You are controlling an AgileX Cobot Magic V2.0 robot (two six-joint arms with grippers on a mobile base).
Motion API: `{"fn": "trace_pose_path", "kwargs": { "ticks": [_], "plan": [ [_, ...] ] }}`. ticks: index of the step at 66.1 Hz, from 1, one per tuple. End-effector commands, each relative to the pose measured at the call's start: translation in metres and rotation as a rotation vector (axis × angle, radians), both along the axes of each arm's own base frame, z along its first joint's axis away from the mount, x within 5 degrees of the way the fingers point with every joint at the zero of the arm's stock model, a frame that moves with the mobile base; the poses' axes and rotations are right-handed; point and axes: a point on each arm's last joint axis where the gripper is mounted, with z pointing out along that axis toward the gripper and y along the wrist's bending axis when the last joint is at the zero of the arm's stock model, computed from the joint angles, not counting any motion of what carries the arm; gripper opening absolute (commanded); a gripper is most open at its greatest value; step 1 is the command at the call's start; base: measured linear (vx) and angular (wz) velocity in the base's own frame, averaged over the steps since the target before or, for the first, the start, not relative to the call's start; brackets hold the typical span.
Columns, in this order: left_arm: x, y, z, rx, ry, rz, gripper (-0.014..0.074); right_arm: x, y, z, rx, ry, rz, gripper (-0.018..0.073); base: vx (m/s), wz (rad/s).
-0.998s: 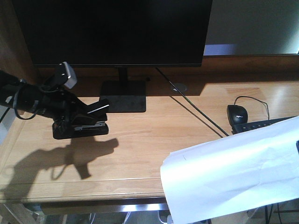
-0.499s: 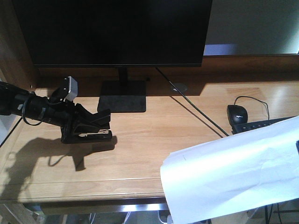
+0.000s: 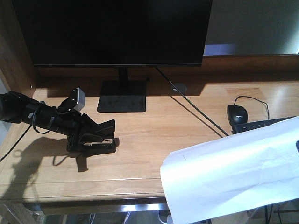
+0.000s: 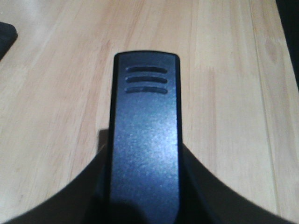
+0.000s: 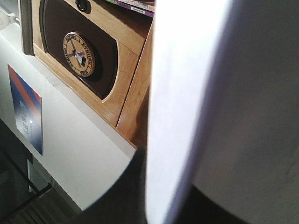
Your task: Grab stapler and paper to desk for stapling
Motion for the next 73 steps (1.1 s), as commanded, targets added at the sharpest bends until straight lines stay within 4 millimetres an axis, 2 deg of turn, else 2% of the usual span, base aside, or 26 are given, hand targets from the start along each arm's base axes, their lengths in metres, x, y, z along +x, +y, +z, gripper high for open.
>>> {"fn": "trace_pose_path", "kwargs": {
  "ticks": [1, 24, 30, 39, 46, 51, 60, 73],
  "plan": [
    [0.007, -0.007, 0.039, -0.077, -0.09, 0.025, 0.0185, -0.002, -0.001, 0.004, 0.028, -0.047, 0.01, -0.0005, 0.0, 0.0],
    [0.006, -0.007, 0.04, -0.087, -0.063, 0.034, 0.0483, -0.002, -0.001, 0.004, 0.028, -0.047, 0.01, -0.0005, 0.0, 0.0],
    [0.005, -0.007, 0.046, -0.09, -0.062, 0.037, 0.0522, -0.002, -0.001, 0.004, 0.028, -0.047, 0.01, -0.0005, 0.0, 0.0],
    [0.003, -0.007, 0.062, -0.089, -0.098, 0.035, 0.052, -0.002, -0.001, 0.004, 0.028, -0.047, 0.01, -0.0005, 0.0, 0.0],
    [0.0, -0.005, 0.072, -0.051, -0.12, 0.017, 0.0486, -0.002, -0.001, 0.004, 0.028, -0.047, 0.01, -0.0005, 0.0, 0.0],
    [-0.002, -0.004, 0.074, -0.012, -0.133, -0.005, 0.0432, -0.002, -0.001, 0.004, 0.028, -0.047, 0.01, -0.0005, 0.0, 0.0],
    [-0.006, -0.002, 0.071, 0.039, -0.13, -0.046, 0.0274, -0.002, -0.001, 0.004, 0.028, -0.047, 0.01, -0.0005, 0.0, 0.0],
    [-0.006, -0.003, 0.071, 0.034, -0.13, -0.044, -0.0006, -0.002, -0.001, 0.004, 0.028, -0.047, 0.01, -0.0005, 0.0, 0.0]
  ]
}}
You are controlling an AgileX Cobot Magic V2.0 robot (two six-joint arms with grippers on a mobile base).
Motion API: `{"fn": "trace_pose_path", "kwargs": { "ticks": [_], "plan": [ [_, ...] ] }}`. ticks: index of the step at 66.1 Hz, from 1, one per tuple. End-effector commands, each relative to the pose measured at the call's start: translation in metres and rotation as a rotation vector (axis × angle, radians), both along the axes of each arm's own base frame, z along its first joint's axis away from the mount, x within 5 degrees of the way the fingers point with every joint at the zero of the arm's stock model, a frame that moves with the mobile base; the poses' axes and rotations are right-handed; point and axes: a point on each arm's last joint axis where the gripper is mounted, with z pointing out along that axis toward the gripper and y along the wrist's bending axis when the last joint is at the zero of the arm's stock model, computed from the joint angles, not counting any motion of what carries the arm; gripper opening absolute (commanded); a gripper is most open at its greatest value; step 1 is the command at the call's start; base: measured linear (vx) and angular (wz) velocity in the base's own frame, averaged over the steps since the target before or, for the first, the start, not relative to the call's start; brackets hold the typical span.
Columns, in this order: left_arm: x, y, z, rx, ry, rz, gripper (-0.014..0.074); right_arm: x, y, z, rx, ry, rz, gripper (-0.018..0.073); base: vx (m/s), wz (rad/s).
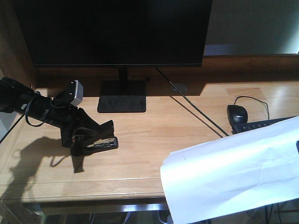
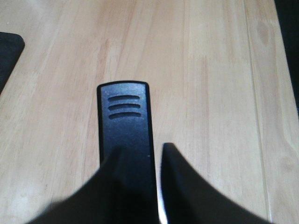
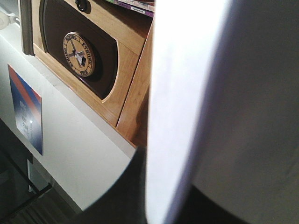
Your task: Grab stapler and paper to desk for stapling
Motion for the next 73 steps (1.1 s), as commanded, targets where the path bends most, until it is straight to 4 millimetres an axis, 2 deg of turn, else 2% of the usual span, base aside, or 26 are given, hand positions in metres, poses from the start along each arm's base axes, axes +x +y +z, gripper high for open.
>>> {"fn": "trace_pose_path", "kwargs": {
  "ticks": [1, 26, 40, 73],
  "plan": [
    [0.0002, -0.0053, 0.0373, -0.073, -0.062, 0.011, -0.001, -0.0024, -0.0005, 0.0037, 0.028, -0.047, 0.01, -0.0005, 0.0, 0.0],
    [0.0014, -0.0052, 0.0374, -0.079, -0.041, 0.043, -0.0008, -0.0024, -0.0005, 0.0037, 0.028, -0.047, 0.01, -0.0005, 0.0, 0.0],
    [0.0064, -0.0071, 0.0423, -0.14, -0.051, 0.105, -0.0007, -0.0024, -0.0005, 0.0037, 0.028, -0.047, 0.01, -0.0005, 0.0, 0.0],
    [0.0058, -0.0069, 0.0417, -0.133, -0.05, 0.097, -0.0007, -0.0024, -0.0005, 0.0037, 0.028, -0.047, 0.01, -0.0005, 0.0, 0.0]
  ]
}}
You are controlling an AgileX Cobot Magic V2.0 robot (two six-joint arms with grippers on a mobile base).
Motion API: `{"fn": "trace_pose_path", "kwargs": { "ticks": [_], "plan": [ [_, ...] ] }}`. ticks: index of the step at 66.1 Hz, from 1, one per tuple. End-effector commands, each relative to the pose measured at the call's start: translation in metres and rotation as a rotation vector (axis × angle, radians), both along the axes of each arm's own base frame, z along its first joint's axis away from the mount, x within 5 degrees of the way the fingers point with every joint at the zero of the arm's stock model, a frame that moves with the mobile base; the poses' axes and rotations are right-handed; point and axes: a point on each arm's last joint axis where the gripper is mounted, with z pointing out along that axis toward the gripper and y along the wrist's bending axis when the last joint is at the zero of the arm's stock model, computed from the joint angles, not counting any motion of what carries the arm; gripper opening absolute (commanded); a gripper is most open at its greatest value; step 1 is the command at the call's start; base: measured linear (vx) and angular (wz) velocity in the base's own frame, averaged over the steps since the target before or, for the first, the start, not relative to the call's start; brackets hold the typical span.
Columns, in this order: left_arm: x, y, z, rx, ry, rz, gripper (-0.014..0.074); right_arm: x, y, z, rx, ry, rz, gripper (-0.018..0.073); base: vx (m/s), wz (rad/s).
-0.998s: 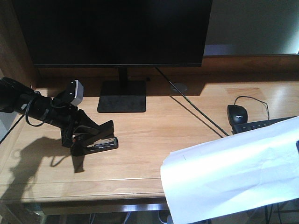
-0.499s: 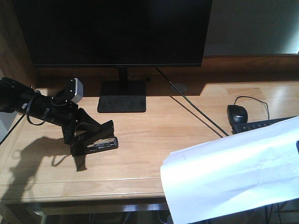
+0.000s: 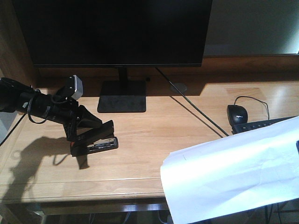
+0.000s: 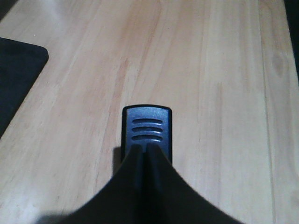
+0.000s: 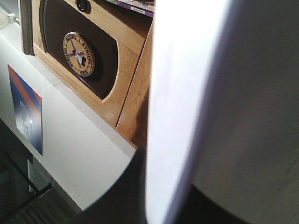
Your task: Grab stapler and paper to desk for stapling
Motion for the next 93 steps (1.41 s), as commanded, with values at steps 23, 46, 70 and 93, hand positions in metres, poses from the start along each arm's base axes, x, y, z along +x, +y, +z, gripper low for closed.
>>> {"fn": "trace_pose_path", "kwargs": {
  "ticks": [23, 46, 70, 93],
  "plan": [
    [0.0, -0.005, 0.037, -0.066, -0.068, 0.012, -0.0007, -0.002, -0.001, 0.004, 0.028, -0.047, 0.01, -0.0005, 0.0, 0.0],
    [0.0, -0.005, 0.037, -0.066, -0.068, 0.012, -0.0007, -0.003, -0.001, 0.004, 0.03, -0.051, 0.011, -0.0005, 0.0, 0.0],
    [0.0, -0.005, 0.037, -0.066, -0.068, 0.012, -0.0007, 0.0, -0.01, 0.006, 0.142, -0.034, -0.048, -0.0005, 0.0, 0.0],
    [0.0, -0.005, 0.037, -0.066, -0.068, 0.012, -0.0007, 0.002, -0.008, 0.011, 0.12, -0.054, -0.043, -0.0005, 0.0, 0.0]
  ]
}}
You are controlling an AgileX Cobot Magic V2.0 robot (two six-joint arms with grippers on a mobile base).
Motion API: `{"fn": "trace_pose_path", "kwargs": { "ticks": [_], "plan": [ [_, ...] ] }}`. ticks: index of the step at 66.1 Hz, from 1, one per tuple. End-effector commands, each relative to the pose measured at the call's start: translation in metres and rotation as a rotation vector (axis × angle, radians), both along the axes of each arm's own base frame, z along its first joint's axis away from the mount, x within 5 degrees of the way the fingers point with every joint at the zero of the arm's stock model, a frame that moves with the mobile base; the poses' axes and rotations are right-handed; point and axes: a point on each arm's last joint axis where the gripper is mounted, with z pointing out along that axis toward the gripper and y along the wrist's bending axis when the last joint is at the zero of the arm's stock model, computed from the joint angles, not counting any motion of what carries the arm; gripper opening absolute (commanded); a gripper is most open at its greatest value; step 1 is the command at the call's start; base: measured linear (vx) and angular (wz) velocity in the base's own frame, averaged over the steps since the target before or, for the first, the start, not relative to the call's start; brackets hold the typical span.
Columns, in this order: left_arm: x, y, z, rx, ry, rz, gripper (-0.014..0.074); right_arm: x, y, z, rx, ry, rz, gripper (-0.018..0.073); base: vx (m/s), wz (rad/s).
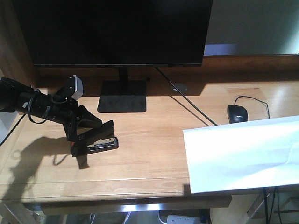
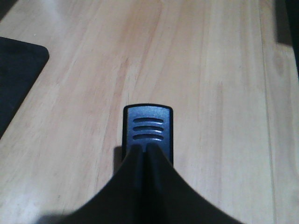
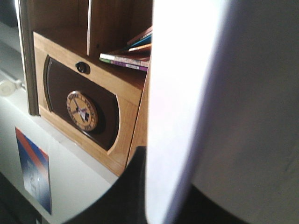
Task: Grab stapler and paper to desk for stapling
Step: 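Swing the white paper with the right gripper over the desk beside the stapler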
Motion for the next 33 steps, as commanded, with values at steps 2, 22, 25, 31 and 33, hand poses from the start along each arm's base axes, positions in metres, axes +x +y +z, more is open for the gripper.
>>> {"fn": "trace_pose_path", "kwargs": {
  "ticks": [2, 22, 25, 31, 33],
  "plan": [
    [0.0, -0.005, 0.037, -0.067, -0.068, 0.011, -0.0007, 0.0, 0.01, 0.009, -0.091, -0.073, 0.057, -0.0005, 0.0, 0.0],
    [0.0, -0.005, 0.037, -0.067, -0.068, 0.011, -0.0007, 0.034, 0.057, 0.049, -0.655, -0.038, 0.38, -0.0005, 0.0, 0.0],
    [0.0, -0.005, 0.037, -0.067, -0.068, 0.011, -0.0007, 0.041, 0.061, 0.056, -0.708, -0.038, 0.41, -0.0005, 0.0, 0.0],
    [0.0, -0.005, 0.037, -0.067, -0.068, 0.011, -0.0007, 0.053, 0.066, 0.059, -0.769, -0.017, 0.457, -0.0005, 0.0, 0.0],
    [0.0, -0.005, 0.037, -0.067, -0.068, 0.011, -0.0007, 0.059, 0.068, 0.059, -0.78, -0.01, 0.471, -0.0005, 0.0, 0.0]
  ]
}}
